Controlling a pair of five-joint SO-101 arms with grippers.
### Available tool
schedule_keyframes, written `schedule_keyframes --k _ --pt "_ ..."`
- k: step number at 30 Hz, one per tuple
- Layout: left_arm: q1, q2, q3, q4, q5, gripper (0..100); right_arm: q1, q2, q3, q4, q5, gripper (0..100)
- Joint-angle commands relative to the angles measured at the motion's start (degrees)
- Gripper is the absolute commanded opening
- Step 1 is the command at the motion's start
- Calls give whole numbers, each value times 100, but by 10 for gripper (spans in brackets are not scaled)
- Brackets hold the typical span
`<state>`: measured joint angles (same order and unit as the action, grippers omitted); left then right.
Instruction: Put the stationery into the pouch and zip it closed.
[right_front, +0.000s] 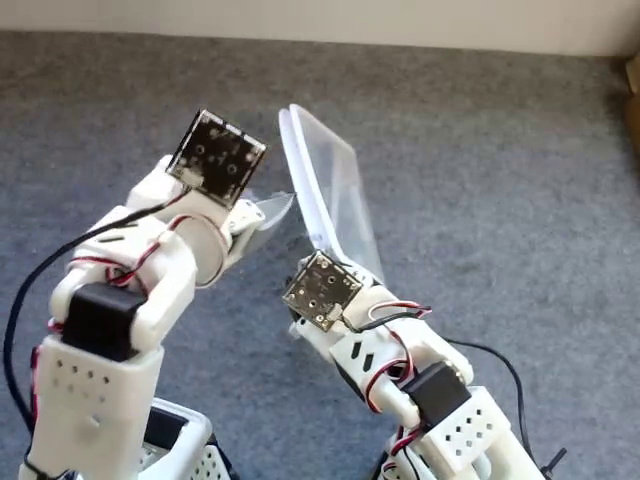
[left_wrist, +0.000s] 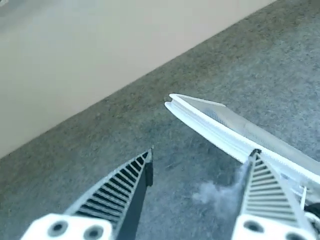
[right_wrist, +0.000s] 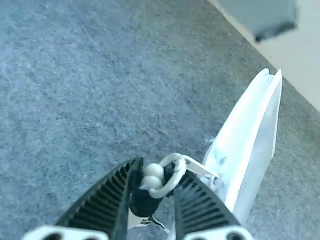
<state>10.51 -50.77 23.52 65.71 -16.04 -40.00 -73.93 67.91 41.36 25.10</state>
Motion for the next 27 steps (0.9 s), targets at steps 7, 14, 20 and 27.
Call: schedule_keyframes --k 7,14,20,27 --pt "-426 -198 -40 273 870 286 75 -268 -567 963 70 5" --pt "-453 -207 1138 -897 1793 285 -312 -268 -611 1596 44 5" --pt "-444 -207 2193 -1670 2048 285 -699 -268 -646 2440 26 5" --pt "-453 -207 3020 -1679 1407 285 -664 -277 -620 2721 -79 5"
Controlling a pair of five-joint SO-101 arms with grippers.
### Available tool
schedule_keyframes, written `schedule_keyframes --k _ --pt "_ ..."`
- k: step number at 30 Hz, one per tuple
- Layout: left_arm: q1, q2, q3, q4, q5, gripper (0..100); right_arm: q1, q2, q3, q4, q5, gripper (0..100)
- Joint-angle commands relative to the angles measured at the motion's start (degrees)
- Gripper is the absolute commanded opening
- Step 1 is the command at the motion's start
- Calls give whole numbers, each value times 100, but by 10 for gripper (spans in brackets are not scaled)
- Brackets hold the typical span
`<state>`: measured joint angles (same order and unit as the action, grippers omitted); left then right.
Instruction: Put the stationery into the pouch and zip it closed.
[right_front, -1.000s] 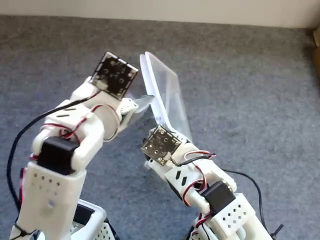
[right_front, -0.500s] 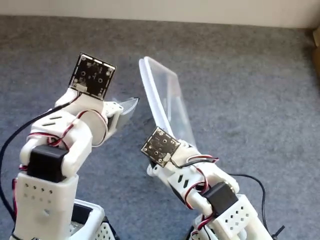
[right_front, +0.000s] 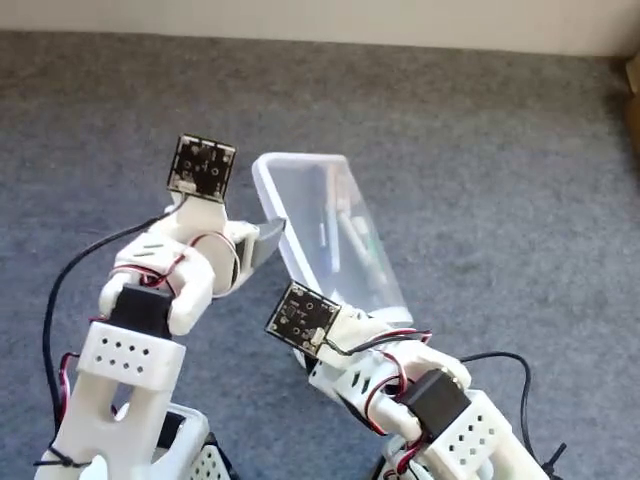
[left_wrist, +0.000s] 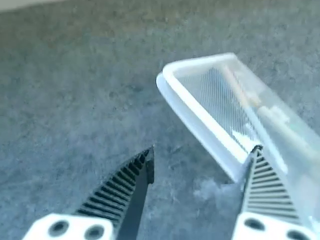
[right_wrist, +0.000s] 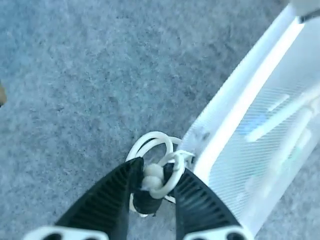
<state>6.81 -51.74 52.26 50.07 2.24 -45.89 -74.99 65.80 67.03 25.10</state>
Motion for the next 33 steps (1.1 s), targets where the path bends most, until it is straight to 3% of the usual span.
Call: schedule_keyframes --k 1,8,16,20,23,27,33 --pt "-75 -110 251 -105 -633 285 -75 -171 -435 224 -229 5" --pt "-48 -110 760 -105 -1600 287 215 -171 -426 338 -369 5" --pt "-48 -163 1095 -149 -1600 284 514 -171 -400 347 -369 5" --pt "-532 -189 330 -141 -475 285 514 -171 -391 338 -360 5" --pt "-470 -163 -31 -141 193 286 514 -171 -391 338 -360 5" --pt "92 -154 31 -264 519 287 514 -171 -391 338 -360 5" --pt "558 -154 743 -1231 642 284 505 -171 -391 338 -360 5"
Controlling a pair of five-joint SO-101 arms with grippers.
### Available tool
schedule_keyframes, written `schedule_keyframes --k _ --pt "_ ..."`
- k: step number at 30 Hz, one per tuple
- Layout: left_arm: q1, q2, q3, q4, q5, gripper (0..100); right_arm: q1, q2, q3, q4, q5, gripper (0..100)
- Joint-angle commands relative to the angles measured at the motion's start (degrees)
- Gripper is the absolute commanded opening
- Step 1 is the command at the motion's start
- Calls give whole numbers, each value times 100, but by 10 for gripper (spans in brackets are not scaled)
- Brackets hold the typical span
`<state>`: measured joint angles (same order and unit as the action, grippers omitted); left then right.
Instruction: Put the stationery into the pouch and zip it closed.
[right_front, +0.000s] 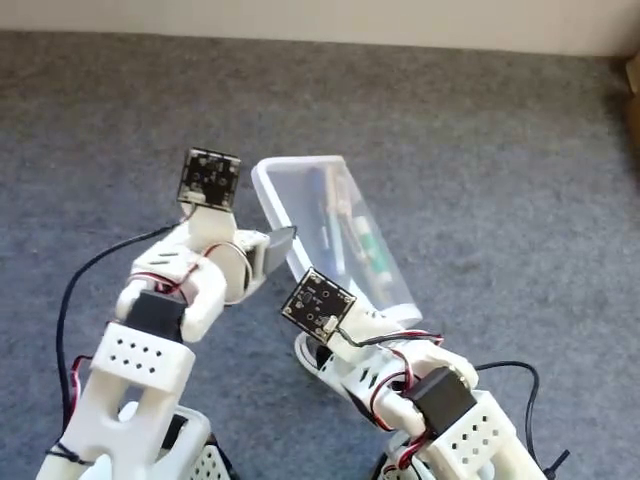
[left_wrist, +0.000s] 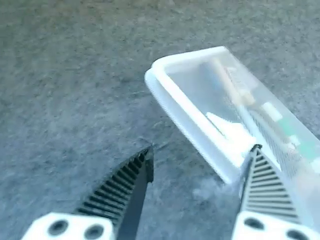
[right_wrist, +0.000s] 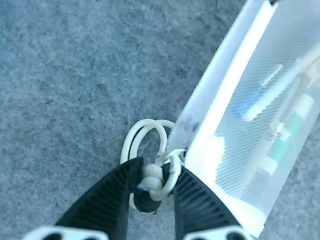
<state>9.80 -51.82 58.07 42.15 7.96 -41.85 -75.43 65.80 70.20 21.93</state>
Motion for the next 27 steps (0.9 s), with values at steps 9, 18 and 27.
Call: schedule_keyframes --k 9,18,27 --pt "374 145 760 -571 -273 284 127 -127 -391 31 -44 5" --pt "374 2598 -382 -527 -607 284 154 -927 -444 233 -44 5" --pt "374 3222 -1393 492 -598 284 1218 -1982 -453 -84 -44 5"
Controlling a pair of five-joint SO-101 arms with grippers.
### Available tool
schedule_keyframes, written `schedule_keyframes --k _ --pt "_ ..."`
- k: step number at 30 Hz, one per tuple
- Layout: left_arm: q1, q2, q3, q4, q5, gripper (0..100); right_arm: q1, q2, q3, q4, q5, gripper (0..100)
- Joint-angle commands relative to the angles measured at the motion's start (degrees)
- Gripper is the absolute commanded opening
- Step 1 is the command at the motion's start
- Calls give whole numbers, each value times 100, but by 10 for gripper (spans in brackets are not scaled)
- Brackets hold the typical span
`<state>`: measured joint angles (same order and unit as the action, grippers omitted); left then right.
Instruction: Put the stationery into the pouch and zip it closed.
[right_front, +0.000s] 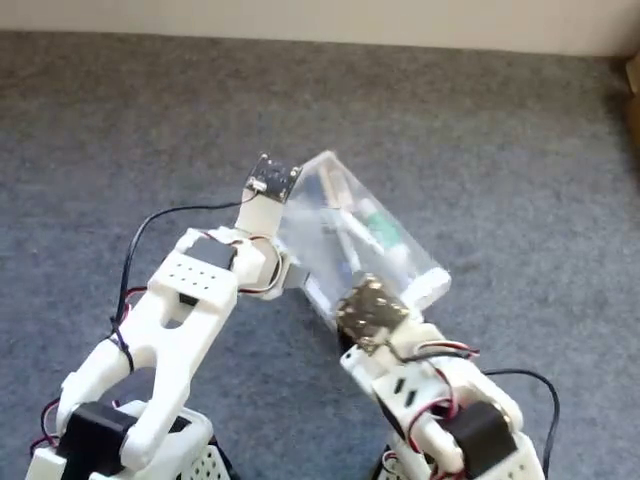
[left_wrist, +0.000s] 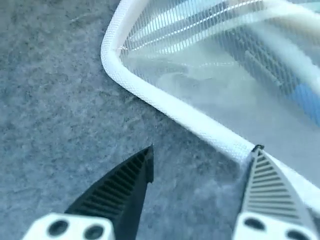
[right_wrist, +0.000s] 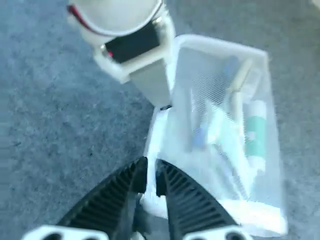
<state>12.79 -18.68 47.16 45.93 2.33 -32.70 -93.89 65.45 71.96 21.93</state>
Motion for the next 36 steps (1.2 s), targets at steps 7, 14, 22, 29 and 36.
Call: schedule_keyframes --k 7,14,22,29,36 --pt "66 -725 -268 141 -26 284 391 -136 -418 -523 -44 5" --pt "-215 -840 -453 308 158 284 400 -40 -418 -31 62 5" --pt "-1156 -1253 -532 308 387 284 374 1842 -611 171 237 6" --pt "-1543 -2026 40 273 826 285 -22 3090 -910 277 -396 84" --pt "-1604 -2220 259 273 826 284 -1068 3890 -892 541 -923 128"
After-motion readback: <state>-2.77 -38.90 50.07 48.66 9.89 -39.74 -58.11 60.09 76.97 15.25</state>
